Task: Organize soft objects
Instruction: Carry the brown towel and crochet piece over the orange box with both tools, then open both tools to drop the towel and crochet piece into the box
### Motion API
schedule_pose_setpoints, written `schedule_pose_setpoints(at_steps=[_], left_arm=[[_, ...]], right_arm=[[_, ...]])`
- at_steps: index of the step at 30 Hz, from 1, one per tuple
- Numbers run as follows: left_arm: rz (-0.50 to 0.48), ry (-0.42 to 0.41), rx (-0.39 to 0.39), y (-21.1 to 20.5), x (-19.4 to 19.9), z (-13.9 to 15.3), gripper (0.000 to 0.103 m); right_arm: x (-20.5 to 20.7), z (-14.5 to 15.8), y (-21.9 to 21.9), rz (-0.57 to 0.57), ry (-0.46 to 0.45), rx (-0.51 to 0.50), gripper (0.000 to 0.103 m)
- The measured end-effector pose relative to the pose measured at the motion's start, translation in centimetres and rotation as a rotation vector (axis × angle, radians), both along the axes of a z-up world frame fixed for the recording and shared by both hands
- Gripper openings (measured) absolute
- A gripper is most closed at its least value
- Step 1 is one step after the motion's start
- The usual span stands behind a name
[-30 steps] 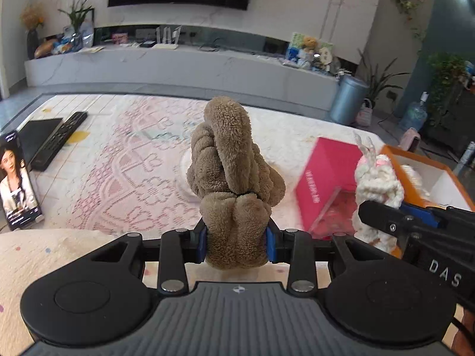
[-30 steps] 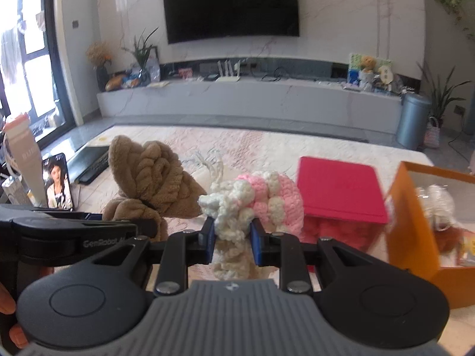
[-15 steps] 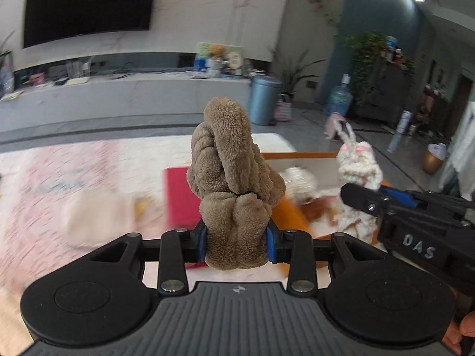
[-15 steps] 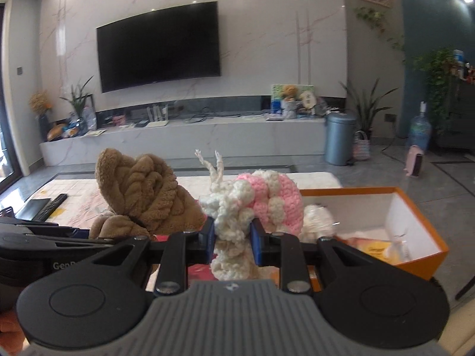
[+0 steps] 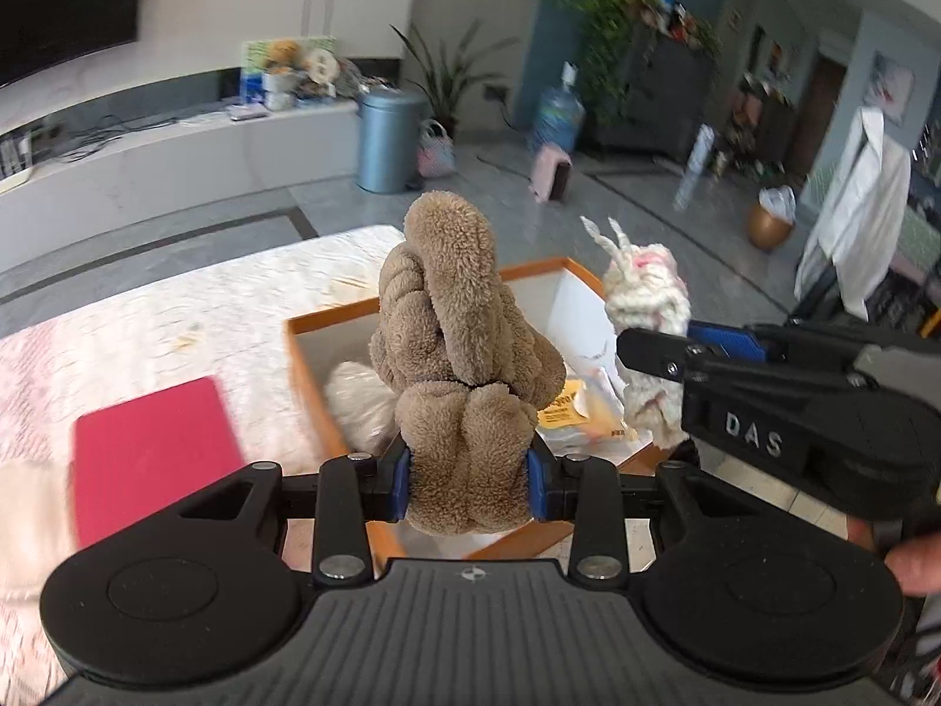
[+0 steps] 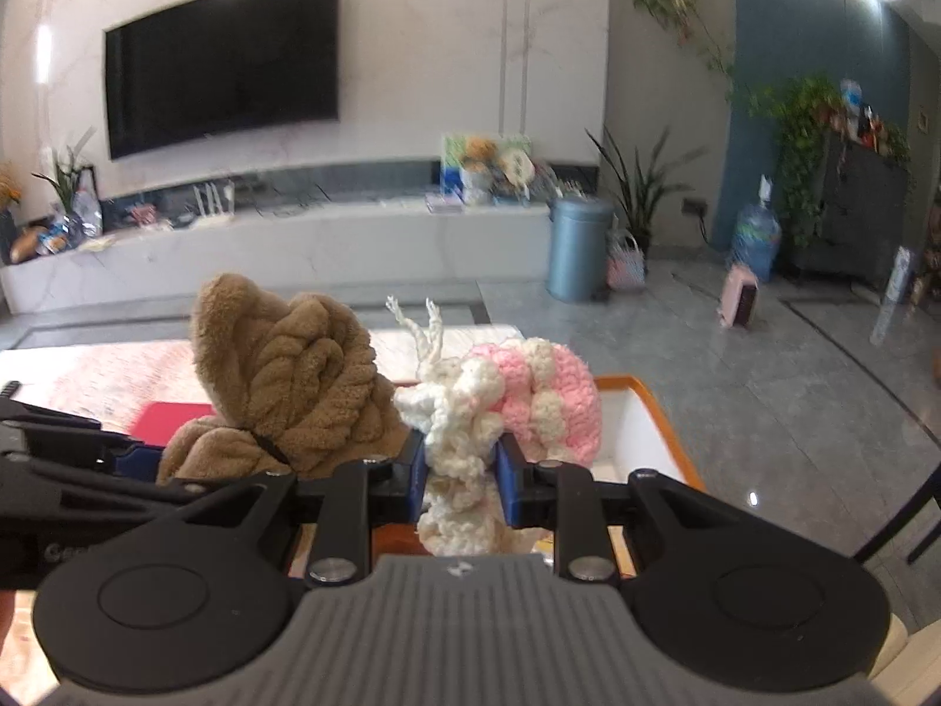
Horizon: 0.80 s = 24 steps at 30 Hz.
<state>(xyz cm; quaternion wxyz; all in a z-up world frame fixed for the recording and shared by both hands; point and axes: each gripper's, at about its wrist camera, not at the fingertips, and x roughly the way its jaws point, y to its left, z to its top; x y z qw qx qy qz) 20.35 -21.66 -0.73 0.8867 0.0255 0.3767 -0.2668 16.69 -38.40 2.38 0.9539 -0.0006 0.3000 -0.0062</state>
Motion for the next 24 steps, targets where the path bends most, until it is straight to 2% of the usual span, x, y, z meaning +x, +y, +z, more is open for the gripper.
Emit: schedule_pose_setpoints(at_steps=[5, 13, 24], left_arm=[[-0.047, 0.029, 0.068, -3.3, 2.3, -2.0, 0.041], [-0.137, 0.128, 0.154, -6.4, 4.6, -5.1, 0.041], [-0.187, 0.227, 0.271, -9.9, 5.9, -8.2, 0.042]], right_arm=[[3.4, -2.1, -3.5, -0.028, 0.099, -0.008, 0.023], [7.3, -6.0, -6.2, -0.035, 0.228, -0.032, 0.024], [8.9, -9.7, -7.4, -0.034, 0.358, -0.007, 0.027]])
